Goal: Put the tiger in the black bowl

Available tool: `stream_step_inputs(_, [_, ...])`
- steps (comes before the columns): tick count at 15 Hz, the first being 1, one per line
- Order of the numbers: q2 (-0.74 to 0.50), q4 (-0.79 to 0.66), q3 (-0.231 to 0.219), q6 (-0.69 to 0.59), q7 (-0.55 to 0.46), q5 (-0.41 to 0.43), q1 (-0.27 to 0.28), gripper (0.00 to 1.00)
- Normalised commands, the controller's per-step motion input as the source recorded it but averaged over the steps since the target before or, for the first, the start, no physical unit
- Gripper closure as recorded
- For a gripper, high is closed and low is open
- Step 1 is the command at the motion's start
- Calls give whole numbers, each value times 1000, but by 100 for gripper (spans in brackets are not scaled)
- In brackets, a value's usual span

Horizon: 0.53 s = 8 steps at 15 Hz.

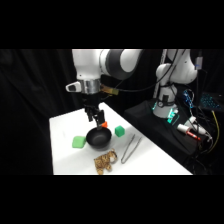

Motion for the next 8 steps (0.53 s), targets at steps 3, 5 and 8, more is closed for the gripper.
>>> stream_step_inputs(3, [323, 242, 86, 202, 17, -62, 59, 0])
stream_step_inputs(5, [298, 206, 75, 204, -16, -57, 31, 0])
stream_step_inputs(8, [263, 150, 45, 278, -14, -110, 33, 0])
